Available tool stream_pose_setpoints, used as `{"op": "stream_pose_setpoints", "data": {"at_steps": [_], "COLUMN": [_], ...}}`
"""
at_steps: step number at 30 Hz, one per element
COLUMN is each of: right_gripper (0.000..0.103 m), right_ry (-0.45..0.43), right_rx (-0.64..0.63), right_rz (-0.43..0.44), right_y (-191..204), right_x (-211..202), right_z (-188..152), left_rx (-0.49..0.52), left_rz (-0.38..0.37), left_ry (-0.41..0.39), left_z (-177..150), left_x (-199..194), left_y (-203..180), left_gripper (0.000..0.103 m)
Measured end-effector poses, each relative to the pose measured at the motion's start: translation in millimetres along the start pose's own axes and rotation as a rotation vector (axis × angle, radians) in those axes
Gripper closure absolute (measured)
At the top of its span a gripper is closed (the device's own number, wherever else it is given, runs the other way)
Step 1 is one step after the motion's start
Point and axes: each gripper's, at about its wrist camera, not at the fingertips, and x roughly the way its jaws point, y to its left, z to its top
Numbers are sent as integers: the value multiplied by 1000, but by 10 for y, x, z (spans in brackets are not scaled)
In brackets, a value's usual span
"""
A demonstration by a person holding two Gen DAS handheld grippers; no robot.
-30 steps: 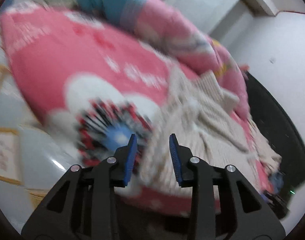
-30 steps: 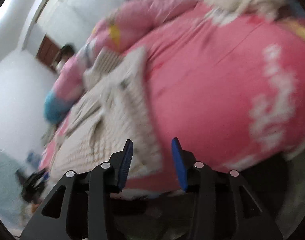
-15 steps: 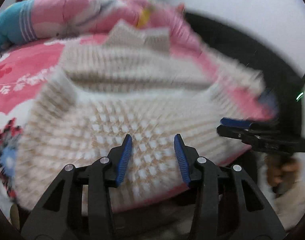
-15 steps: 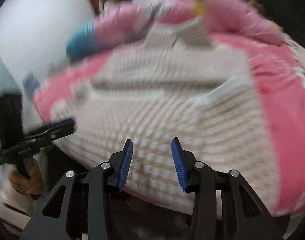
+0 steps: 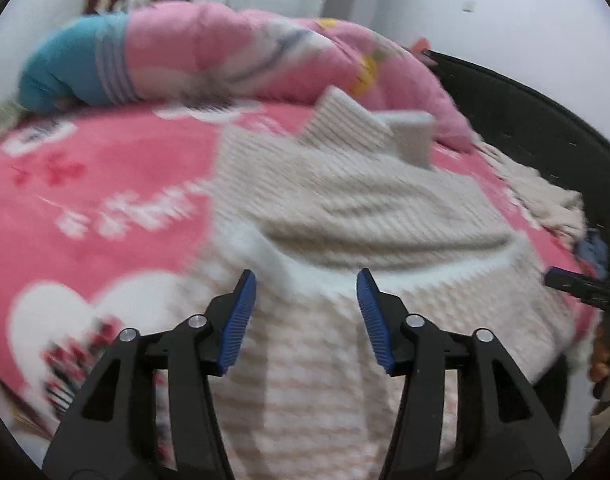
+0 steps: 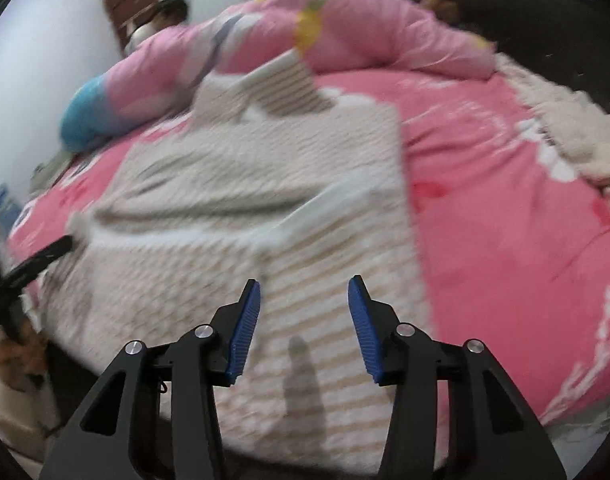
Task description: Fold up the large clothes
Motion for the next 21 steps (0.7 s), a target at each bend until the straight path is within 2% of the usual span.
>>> {"op": "stream_pose_setpoints", "data": {"at_steps": [3, 8, 9, 11, 13, 14, 18, 20, 21], "right_gripper": [57, 58, 72, 90, 92, 92, 93, 93, 93], "right_ry": [5, 19, 7, -14, -52, -84, -179, -190, -178], "right_rx": [0, -29, -31, -21, -1, -5, 22, 40, 49], "right_rz": [-38, -60, -69, -93, -67, -71, -74, -71, -67], "right_y": [-23, -54, -72, -91, -99, -88, -118, -162, -188], "right_x": [207, 405, 368, 281, 175, 81, -182, -175, -105], "right_z": [126, 181, 149, 146, 143, 141, 192, 208, 202], "left_rx": [-18, -48, -59, -52, -31, -19, 14, 37, 43], "left_rz": [80, 89, 90, 92, 85, 65, 38, 56, 82], "left_ry": [28, 90, 97, 98, 64, 24, -116, -132, -104], "left_z": [137, 231, 235, 237, 254, 290, 472, 519, 507], "left_x": [115, 395, 424, 430, 328, 225, -72, -68, 25], "left_y": [168, 298, 320, 316, 259, 215, 78, 42, 40], "left_gripper": [46, 48, 63, 77, 89, 92, 92, 92, 92]}}
